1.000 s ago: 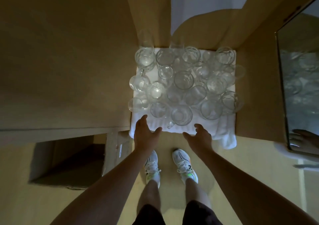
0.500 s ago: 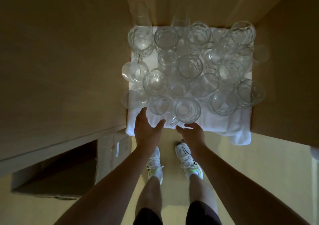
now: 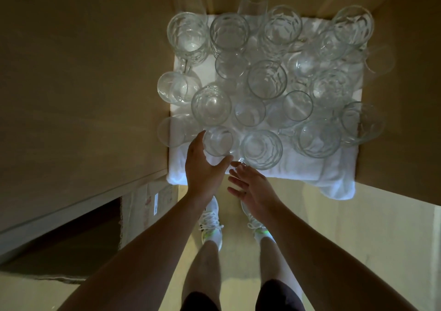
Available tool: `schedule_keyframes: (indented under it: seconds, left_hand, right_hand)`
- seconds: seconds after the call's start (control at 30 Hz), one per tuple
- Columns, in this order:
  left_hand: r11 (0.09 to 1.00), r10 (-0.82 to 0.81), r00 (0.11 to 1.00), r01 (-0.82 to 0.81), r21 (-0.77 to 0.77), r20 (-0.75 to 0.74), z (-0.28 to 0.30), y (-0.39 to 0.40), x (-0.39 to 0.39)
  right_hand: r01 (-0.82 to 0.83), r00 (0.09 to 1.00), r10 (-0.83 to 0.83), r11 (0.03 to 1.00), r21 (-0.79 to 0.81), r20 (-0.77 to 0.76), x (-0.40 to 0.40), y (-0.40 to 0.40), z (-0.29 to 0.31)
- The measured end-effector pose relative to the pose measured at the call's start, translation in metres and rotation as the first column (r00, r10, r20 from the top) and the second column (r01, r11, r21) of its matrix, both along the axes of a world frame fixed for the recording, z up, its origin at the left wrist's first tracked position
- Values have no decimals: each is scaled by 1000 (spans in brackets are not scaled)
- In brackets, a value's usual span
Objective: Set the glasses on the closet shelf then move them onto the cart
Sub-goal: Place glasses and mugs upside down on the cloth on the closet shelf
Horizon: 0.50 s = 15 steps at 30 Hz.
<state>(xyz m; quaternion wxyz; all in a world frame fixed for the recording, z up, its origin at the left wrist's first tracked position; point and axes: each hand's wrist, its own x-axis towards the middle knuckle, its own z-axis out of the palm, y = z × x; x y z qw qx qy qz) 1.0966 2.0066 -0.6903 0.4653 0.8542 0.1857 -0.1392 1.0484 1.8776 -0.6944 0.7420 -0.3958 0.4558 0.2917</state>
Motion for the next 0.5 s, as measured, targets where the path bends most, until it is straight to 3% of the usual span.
schedule_keyframes:
  seconds: [0.3,0.5]
  left_hand:
    - [998,-43,997,39,56,61,6,-7,4]
    - [999,-28,999,27,-32,-27,16,-5,-8]
  right_hand:
    - [15,999,-20,988,-155,-32,-12,-14,19]
    - [-59,998,58,928,-367,-13,-17,-24,30]
